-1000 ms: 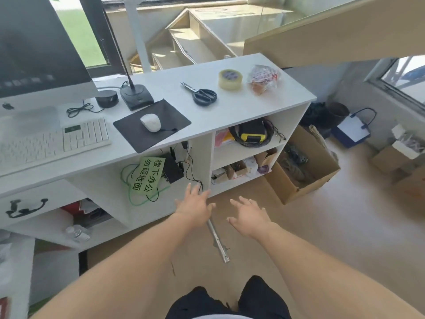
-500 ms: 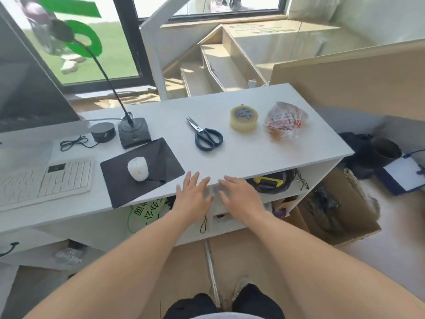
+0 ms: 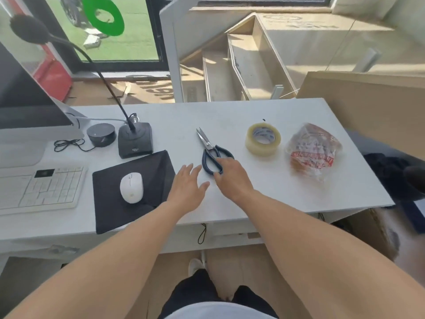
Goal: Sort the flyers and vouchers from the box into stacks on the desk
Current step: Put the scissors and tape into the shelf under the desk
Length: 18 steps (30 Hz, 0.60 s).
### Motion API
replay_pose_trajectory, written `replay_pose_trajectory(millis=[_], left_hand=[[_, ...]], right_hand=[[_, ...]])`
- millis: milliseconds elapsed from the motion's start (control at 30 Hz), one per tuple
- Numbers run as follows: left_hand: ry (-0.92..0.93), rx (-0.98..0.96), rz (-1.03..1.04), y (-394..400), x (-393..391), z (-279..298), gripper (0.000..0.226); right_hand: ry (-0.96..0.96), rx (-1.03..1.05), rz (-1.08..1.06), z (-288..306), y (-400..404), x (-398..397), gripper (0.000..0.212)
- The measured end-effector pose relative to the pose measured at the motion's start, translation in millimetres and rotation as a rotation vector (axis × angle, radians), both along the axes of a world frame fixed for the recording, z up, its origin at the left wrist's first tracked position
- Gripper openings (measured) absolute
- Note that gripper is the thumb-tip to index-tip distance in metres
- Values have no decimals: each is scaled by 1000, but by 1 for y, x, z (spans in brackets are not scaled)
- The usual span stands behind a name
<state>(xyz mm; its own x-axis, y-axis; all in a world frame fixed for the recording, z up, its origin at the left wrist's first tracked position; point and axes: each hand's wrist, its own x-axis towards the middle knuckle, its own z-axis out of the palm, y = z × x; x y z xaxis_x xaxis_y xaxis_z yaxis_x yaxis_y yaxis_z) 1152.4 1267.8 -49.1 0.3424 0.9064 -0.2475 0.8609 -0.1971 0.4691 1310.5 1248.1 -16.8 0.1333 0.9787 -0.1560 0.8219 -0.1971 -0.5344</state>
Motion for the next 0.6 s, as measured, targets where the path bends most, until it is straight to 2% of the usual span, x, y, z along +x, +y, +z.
replay_pose_trajectory(millis=[133, 233, 367, 467, 600], left_hand=[[-56, -2, -13, 40, 14, -8, 62], [-52, 43, -31, 65, 21, -15, 59], [30, 118, -36, 83, 24, -21, 50], [35, 127, -38, 85, 29, -23, 37], [51, 134, -12, 74, 36, -22, 32]], right_hand=[[-8, -40, -35, -14, 40, -2, 45], [-87, -154, -91, -23, 64, 2, 47], [-128, -251, -118, -30, 85, 3, 38], [-150, -322, -116, -26, 98, 5, 35], [-182, -341, -84, -19, 92, 10, 25]])
